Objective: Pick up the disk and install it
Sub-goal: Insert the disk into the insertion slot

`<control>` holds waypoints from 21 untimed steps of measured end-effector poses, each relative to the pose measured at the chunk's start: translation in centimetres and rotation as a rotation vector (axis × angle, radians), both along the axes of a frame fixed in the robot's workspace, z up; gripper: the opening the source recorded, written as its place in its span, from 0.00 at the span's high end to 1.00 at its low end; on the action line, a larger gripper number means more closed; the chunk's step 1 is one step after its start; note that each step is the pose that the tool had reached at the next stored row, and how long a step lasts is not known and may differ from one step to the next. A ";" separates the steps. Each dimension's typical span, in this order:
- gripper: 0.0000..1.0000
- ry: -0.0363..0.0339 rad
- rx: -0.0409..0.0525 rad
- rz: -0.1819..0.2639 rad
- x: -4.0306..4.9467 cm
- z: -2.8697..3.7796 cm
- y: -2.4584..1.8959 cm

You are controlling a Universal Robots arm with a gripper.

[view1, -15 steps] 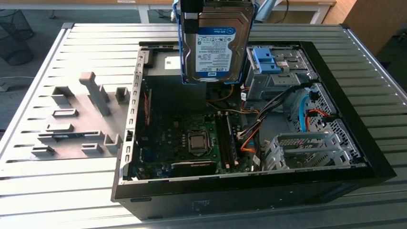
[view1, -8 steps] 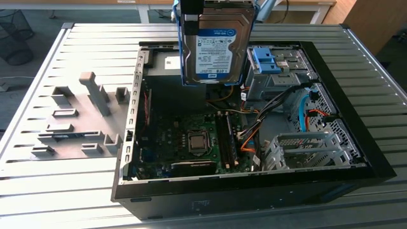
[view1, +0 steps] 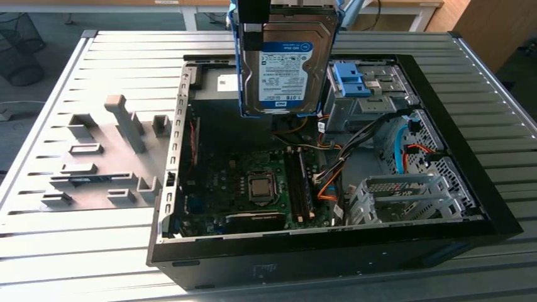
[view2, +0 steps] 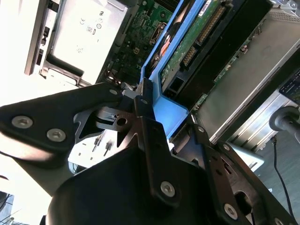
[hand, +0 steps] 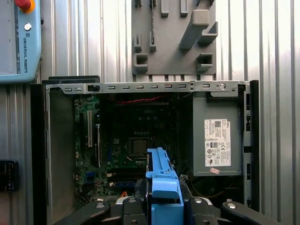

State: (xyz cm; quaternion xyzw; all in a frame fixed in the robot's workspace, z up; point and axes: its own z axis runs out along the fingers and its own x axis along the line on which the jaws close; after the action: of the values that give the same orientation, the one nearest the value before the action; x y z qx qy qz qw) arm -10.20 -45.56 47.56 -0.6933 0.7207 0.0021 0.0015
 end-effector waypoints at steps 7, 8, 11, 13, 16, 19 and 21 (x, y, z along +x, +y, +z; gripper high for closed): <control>0.63 0.0000 -0.0001 0.000 0.00 0.01 -0.01; 0.63 0.0001 -0.0002 0.000 0.00 0.01 -0.01; 0.63 0.0002 -0.0006 0.000 0.00 0.10 -0.02; 0.63 0.0000 -0.0006 0.000 0.00 0.39 -0.02; 0.63 0.0000 -0.0019 0.000 0.01 0.52 -0.02; 0.63 0.0001 -0.0041 0.000 0.00 0.53 -0.18; 0.63 0.0001 -0.0058 0.000 0.00 0.52 -0.46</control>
State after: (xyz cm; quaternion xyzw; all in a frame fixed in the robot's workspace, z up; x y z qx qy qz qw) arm -10.20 -46.02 48.08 -0.6933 0.7207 0.0000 -0.0005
